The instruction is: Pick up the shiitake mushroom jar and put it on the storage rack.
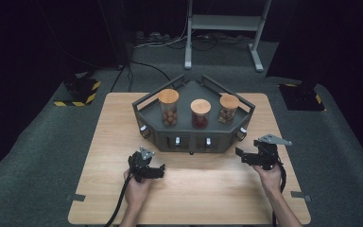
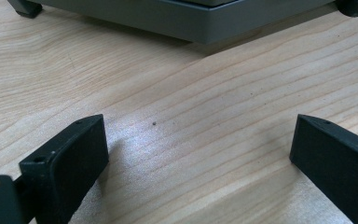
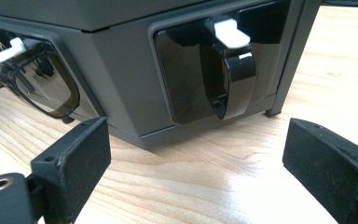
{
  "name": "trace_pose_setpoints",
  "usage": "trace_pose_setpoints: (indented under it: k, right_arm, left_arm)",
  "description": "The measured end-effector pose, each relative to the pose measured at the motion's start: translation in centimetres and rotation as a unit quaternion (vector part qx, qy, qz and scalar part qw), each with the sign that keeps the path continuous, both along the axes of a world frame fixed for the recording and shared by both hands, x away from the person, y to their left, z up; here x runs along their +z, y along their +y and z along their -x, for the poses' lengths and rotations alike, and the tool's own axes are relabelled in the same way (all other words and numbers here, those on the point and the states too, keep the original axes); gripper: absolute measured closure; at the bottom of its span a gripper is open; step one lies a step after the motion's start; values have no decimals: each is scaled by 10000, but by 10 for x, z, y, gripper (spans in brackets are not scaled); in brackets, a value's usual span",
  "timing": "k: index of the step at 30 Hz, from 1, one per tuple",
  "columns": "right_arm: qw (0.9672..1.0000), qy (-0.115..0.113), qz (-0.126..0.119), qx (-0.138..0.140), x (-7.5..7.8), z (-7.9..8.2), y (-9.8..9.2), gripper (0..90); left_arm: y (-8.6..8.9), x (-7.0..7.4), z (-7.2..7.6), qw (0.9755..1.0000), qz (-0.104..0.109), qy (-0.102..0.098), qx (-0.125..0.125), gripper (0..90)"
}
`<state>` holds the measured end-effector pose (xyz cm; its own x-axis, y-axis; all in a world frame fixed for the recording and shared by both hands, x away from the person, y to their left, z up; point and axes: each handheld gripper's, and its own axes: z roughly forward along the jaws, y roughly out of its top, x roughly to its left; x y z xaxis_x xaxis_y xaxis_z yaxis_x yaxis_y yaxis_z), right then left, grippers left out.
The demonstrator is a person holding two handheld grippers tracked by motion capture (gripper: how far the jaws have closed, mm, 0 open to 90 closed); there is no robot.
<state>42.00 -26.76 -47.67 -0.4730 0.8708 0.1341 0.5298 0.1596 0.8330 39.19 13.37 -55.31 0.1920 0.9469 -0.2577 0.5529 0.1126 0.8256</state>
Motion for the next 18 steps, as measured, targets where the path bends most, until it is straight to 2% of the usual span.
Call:
trace_pose_setpoints:
  k: [18]
  right_arm:
    - [9999, 113, -10, -64, -12, 2, -1, 73]
  left_arm:
    - [0, 0, 0, 10000, 3, -2, 3, 41]
